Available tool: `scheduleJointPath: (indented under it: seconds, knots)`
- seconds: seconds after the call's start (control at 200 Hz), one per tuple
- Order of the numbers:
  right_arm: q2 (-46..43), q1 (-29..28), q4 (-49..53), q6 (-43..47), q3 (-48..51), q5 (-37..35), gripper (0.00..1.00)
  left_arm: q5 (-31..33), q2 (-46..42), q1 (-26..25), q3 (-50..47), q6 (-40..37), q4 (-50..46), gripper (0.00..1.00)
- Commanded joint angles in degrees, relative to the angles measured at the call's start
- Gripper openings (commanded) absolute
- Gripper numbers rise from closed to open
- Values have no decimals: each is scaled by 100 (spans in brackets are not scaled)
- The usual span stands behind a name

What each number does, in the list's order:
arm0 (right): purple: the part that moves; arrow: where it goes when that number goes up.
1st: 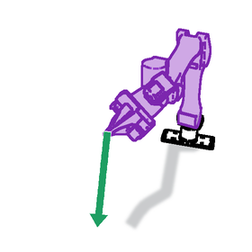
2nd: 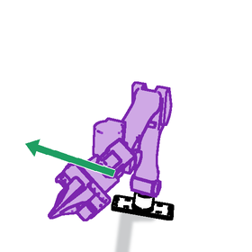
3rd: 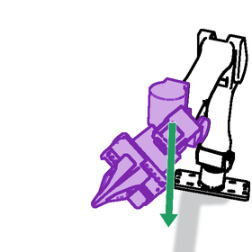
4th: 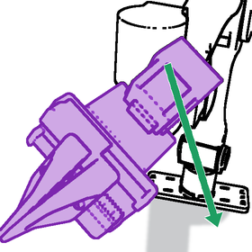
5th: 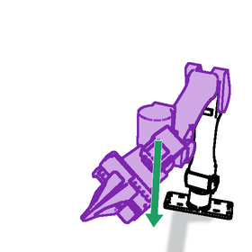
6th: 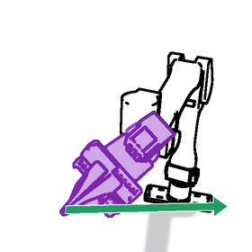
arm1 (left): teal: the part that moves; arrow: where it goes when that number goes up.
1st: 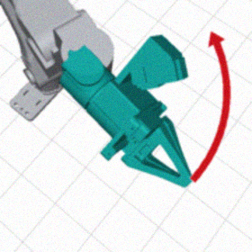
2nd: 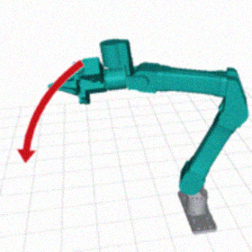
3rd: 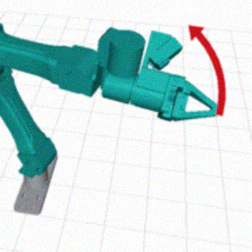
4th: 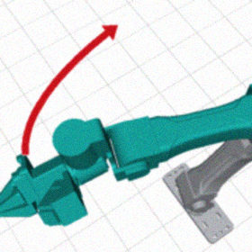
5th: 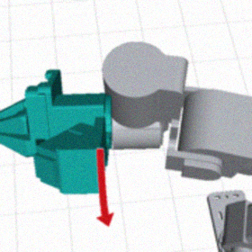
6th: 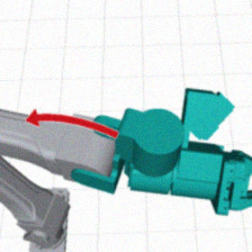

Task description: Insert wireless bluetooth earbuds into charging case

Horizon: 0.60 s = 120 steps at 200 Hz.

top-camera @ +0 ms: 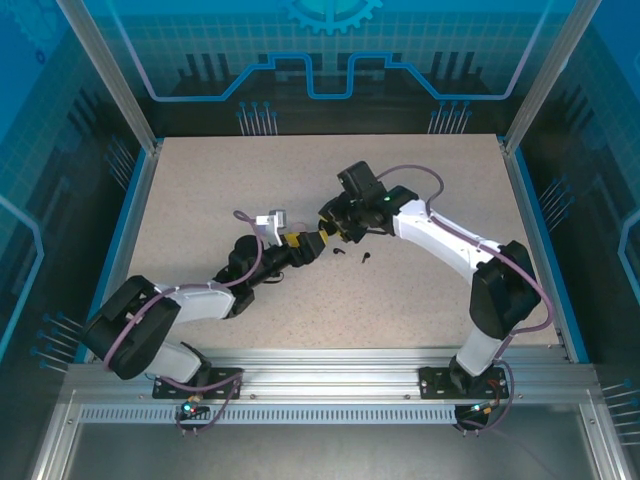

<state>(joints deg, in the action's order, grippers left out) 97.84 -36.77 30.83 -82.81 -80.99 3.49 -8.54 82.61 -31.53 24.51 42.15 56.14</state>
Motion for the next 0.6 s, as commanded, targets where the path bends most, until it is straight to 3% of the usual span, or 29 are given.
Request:
scheduleJointPath:
  seconds: [0.0, 0.35, 0.595]
  knots:
    - [74, -169, -57, -348, -148, -106, 37, 261, 111, -37, -60, 56, 543, 92]
    - [144, -338, 61, -386, -347, -164, 37, 466, 335, -32, 36, 84, 780, 60]
    - [139, -374, 4, -421, -303, -164, 37, 538, 344, -30, 84, 96, 794, 57]
